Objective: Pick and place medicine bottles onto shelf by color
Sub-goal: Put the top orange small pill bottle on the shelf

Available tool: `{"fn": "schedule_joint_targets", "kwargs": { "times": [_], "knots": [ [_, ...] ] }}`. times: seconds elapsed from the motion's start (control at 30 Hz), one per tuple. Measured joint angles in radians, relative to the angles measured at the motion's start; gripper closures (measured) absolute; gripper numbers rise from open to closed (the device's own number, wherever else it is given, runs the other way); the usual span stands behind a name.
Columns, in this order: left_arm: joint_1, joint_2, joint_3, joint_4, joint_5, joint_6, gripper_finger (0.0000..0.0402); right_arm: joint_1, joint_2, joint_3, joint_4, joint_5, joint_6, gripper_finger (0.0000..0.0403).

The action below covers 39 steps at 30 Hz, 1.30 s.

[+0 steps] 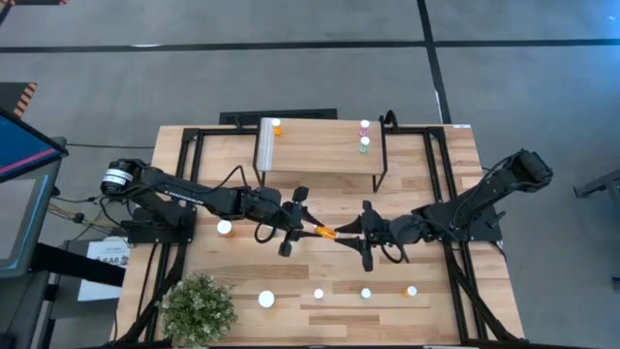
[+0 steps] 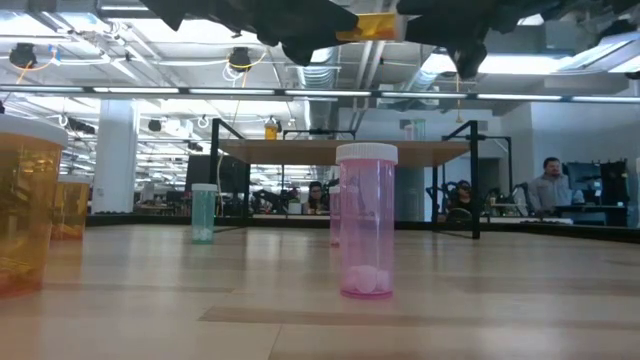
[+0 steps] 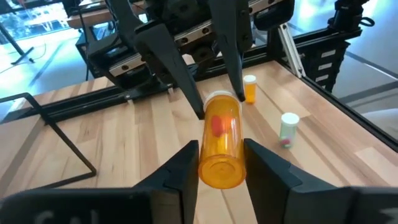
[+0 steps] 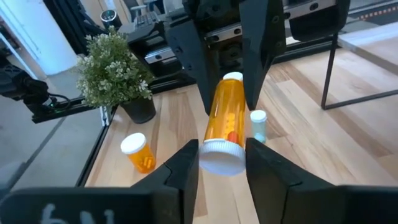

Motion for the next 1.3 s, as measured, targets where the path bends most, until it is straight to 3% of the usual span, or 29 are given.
{"fn": "schedule_joint_targets", "kwargs": {
  "times": [0.23, 0.53, 0.73, 1.0, 1.3],
  "knots": [
    [0.015, -0.003, 0.0, -0.003, 0.011, 0.0, 0.0312, 0.006, -0.004, -0.001, 0.008, -0.014, -0.013, 0.0225],
    [0.042, -0.047, -0.005, -0.014, 0.085, 0.001, 0.0312, 0.056, -0.099, -0.001, 0.03, -0.062, -0.085, 0.0176],
    [0.061, -0.091, -0.074, 0.164, 0.127, -0.032, 0.0312, 0.11, -0.126, 0.0, 0.139, -0.048, -0.287, 0.0174],
    [0.084, -0.099, -0.22, 0.64, 0.209, -0.197, 0.0313, 0.085, -0.051, 0.0, 0.319, 0.117, -0.565, 0.0176],
    [0.084, -0.098, -0.247, 0.715, 0.197, -0.203, 0.0313, -0.013, 0.038, 0.013, 0.497, 0.108, -0.657, 0.0177]
  ]
}}
